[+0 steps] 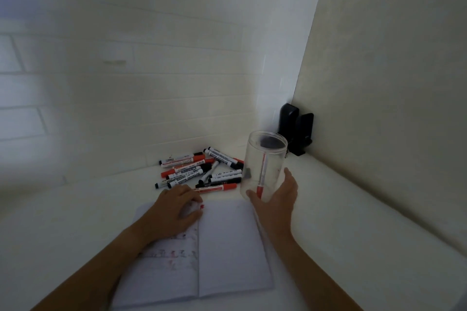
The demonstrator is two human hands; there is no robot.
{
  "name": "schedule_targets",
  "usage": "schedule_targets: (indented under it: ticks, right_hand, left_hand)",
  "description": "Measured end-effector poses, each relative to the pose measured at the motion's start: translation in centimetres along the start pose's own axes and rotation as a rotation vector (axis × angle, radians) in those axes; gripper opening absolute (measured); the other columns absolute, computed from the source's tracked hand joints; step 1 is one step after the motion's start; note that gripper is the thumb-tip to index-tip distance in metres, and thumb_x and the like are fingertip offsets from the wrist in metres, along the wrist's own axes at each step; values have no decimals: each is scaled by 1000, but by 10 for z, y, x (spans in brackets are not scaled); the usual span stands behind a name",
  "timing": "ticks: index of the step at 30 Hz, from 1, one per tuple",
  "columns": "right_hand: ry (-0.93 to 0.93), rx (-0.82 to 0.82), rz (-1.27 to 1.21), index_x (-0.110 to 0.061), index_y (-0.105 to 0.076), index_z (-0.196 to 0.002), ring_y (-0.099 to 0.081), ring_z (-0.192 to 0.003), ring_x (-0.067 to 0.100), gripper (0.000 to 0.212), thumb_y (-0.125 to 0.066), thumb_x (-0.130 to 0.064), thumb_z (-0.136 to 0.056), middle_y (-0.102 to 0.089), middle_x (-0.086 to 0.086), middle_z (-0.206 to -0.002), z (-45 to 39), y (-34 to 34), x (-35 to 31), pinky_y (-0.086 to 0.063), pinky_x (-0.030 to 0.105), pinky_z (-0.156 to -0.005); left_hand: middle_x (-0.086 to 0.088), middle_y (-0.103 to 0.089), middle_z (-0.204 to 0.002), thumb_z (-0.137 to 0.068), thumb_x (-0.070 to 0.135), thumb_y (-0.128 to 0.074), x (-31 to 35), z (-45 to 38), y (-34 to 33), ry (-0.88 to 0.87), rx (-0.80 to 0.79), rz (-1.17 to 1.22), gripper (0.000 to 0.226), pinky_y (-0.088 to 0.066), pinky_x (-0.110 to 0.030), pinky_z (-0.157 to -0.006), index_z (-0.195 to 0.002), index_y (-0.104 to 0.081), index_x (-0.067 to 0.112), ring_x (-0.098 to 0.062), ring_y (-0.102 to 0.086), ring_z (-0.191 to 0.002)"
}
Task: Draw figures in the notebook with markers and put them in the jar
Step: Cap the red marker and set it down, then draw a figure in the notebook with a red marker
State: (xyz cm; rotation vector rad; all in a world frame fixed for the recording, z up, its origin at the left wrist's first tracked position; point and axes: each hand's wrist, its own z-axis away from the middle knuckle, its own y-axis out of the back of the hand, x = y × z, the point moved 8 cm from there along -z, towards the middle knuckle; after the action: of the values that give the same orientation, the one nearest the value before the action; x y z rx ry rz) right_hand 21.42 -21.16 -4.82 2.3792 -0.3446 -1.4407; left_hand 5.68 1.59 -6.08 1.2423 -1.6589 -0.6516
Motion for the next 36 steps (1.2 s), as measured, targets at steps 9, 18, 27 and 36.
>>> schedule_targets:
  ticks: [9,18,27,36]
  right_hand:
    - [662,-230,139,-12,-64,-113,-58,-103,12,23,-59,-4,-92,-60,0,-112,34,-53,-89,-49,23,-90]
    - [612,-437,339,-11,-64,-127,-61,-105,18,35,-63,-6,-93,-60,3,-119,31,-126,-70,-52,24,-82]
    - [626,-337,297,-11,-67,-104,-58,-81,9,14,-71,-14,-91,-58,2,-106,23,-118,-75,-47,15,-68]
    - [194,-414,-420,-14,-53,-103,-73,-79,15,14,-60,-2,-99,-70,2,-89,27,-97,-82,-63,35,-73]
  left_hand:
    - [18,-56,-99,-90,56,-47,-15,-14,6,74,-39,97,30,-48,-26,-84,-101,-67,36,-1,-54,-94]
    - [17,-54,-93,-92,46,-45,-25,-10,8,112,72,62,29,-41,-16,-74,-97,-67,28,1,-50,-88]
    - [17,-49,-82,-91,29,-62,-34,-7,13,196,146,57,13,-38,-20,-64,-85,-50,32,-6,-49,-77]
    - [18,-51,-107,-97,45,-49,-22,-13,13,102,95,72,25,-38,-16,-80,-113,-62,32,4,-46,-100]
